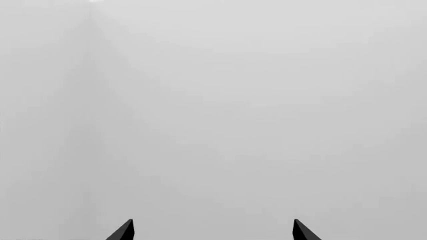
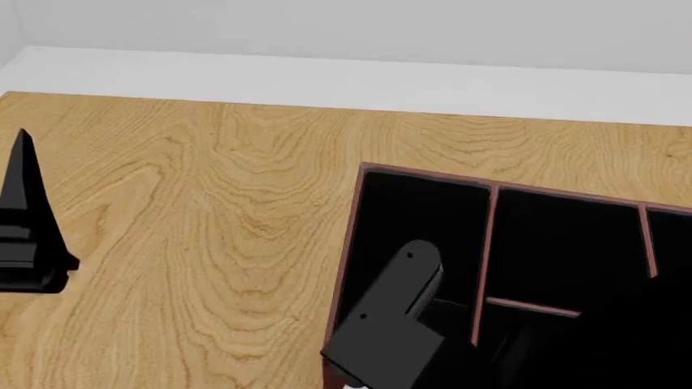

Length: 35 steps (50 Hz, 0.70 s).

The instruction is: Pick up the book and place it in the back compartment of the caddy.

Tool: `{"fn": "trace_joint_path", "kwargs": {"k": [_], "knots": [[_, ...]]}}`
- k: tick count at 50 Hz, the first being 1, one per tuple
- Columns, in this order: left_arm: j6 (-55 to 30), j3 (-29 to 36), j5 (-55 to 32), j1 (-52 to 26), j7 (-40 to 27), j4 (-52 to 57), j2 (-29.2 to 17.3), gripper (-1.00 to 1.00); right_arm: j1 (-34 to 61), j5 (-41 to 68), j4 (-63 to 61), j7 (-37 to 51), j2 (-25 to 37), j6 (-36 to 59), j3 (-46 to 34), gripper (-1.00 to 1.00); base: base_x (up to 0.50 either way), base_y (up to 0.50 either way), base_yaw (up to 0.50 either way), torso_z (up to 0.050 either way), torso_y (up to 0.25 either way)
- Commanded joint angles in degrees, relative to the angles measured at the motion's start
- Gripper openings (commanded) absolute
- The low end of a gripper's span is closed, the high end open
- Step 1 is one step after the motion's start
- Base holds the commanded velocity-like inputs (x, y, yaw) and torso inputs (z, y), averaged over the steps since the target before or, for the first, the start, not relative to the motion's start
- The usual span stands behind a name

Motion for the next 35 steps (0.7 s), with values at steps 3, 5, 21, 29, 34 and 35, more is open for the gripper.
{"fn": "trace_joint_path", "kwargs": {"k": [3, 5, 21, 29, 34, 35], "knots": [[1.58, -0.60, -1.18, -0.48, 0.62, -2.49, 0.61, 1.00, 13.22, 2.38, 1.10, -2.96, 2.76, 5.61, 0.59, -1.00, 0.00, 0.00, 0.00, 0.000, 0.000], [1.97, -0.66, -1.09, -0.41, 0.68, -2.95, 0.63, 1.00, 15.76, 1.84, 0.75, -5.01, 3.22, 6.24, 0.11, -1.00, 0.00, 0.00, 0.00, 0.000, 0.000], [6.03, -0.79, -1.91, -0.56, 3.20, -5.61, 0.77, 1.00, 27.43, -23.12, -1.07, -34.53, 6.75, 5.05, -2.19, -1.00, 0.00, 0.00, 0.00, 0.000, 0.001], [6.14, -1.00, -1.79, -0.30, 3.15, -7.15, 0.50, 1.00, 34.01, -35.00, -2.23, -48.75, 8.23, 3.00, -7.67, -1.00, 0.00, 0.00, 0.00, 0.000, 0.001], [5.65, -0.60, -1.72, -2.15, 2.52, -8.32, 1.20, 1.00, 35.95, -43.73, -1.90, -56.20, 9.68, -2.02, -11.85, -1.00, 0.00, 0.00, 0.00, 0.000, 0.000], [5.45, -0.29, -1.62, -2.53, 2.49, -8.42, 1.25, 1.00, 36.12, -45.04, -1.57, -57.46, 9.76, -2.48, -12.88, -1.00, 0.00, 0.00, 0.00, 0.000, 0.000]]}}
